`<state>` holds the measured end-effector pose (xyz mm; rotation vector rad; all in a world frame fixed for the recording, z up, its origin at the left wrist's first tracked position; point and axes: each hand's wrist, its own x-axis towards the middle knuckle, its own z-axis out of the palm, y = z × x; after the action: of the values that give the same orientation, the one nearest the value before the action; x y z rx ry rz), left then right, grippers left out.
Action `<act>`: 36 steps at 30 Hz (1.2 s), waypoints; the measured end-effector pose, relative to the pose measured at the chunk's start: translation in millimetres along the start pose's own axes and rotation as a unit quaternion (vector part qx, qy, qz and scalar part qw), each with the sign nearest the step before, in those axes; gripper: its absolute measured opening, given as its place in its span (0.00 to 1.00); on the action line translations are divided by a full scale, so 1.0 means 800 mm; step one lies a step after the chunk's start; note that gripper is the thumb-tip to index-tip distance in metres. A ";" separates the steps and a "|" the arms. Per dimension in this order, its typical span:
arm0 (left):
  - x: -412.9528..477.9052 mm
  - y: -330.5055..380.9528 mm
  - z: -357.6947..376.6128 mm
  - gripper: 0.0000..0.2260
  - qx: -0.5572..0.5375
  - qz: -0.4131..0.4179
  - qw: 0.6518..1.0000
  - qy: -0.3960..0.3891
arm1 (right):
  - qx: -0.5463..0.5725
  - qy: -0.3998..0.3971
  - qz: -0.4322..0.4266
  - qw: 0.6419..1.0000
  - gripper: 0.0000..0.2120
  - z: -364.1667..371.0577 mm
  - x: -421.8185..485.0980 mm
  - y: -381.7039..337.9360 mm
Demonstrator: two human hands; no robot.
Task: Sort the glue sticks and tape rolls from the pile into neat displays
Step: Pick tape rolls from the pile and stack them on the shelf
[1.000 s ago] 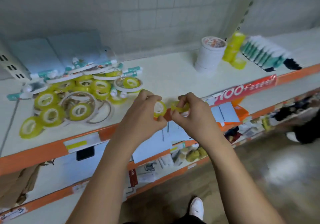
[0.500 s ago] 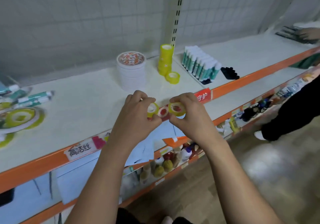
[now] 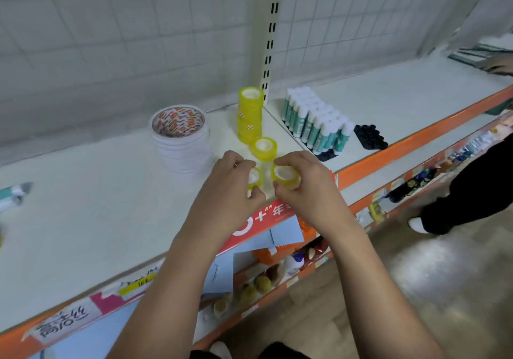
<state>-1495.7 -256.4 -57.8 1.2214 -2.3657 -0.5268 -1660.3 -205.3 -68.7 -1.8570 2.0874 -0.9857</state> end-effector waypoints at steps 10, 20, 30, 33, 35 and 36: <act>0.046 -0.005 0.018 0.18 0.025 -0.029 0.999 0.024 | 0.023 -0.023 -0.032 0.999 0.18 0.008 0.076 0.030; 0.078 0.002 0.028 0.17 0.047 -0.099 0.989 0.095 | 0.073 -0.089 -0.087 0.990 0.26 0.031 0.133 0.057; 0.113 0.024 0.045 0.18 0.023 -0.123 0.984 0.126 | 0.132 -0.174 -0.093 0.971 0.30 0.014 0.142 0.093; 0.115 0.025 0.053 0.20 0.022 -0.132 0.985 0.106 | 0.124 -0.204 -0.097 0.966 0.30 0.012 0.143 0.102; 0.114 0.024 0.055 0.22 0.021 -0.137 0.986 0.090 | 0.115 -0.211 -0.104 0.965 0.29 0.014 0.143 0.103; 0.114 0.023 0.054 0.23 0.016 -0.136 0.987 0.083 | 0.111 -0.211 -0.109 0.965 0.29 0.015 0.143 0.103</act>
<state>-1578.6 -316.3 -66.5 1.5509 -2.0905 -0.4512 -1744.8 -316.7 -92.0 -1.9932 1.4936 -0.7447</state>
